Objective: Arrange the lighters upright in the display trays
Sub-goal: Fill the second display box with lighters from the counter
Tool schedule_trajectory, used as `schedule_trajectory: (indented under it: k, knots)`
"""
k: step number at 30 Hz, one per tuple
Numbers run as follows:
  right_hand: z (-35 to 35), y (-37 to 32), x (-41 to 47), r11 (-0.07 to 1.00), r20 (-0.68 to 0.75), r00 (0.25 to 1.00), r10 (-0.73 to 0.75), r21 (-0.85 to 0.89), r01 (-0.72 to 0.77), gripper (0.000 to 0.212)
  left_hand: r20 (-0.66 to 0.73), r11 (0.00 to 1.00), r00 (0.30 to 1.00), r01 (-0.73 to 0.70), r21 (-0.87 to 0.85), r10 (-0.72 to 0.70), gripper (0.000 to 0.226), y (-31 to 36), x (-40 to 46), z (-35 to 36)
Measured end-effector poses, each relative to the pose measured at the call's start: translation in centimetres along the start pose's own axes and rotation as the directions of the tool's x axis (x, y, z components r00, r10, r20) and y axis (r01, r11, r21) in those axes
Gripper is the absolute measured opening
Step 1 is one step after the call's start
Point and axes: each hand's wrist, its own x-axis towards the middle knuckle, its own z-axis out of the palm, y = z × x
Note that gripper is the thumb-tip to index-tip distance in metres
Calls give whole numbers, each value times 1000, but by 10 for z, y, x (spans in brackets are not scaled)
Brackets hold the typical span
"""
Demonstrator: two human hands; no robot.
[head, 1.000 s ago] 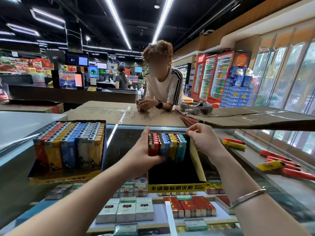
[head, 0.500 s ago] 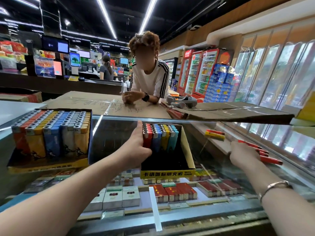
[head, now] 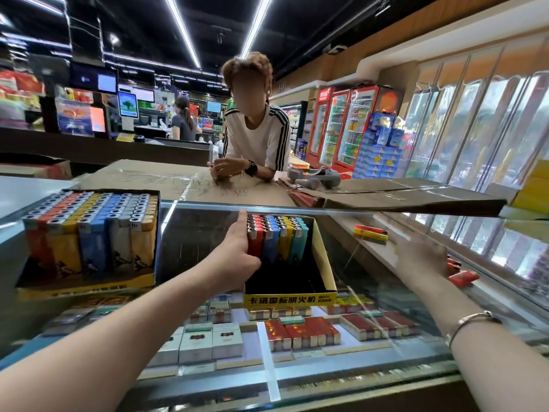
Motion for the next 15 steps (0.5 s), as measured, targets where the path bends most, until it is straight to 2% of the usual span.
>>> schedule_trajectory:
  k: [3,5,8,15]
  knots:
    - [3,21,1,993,-28,993,116,-21,-116,31,-5,999,1000,-1,33,1,99,0,0,0]
    - [5,36,0,979,57,979,195,-68,-191,38,-8,999,1000,2,50,-2,99,0,0,0]
    - [11,52,-2,965,178,954,241,-150,-216,42,-8,999,1000,2,54,-2,98,1,-1,0]
    - [15,50,3,960,184,962,200,158,-230,22,2,998,1000,1,61,-1,97,3,-3,-1]
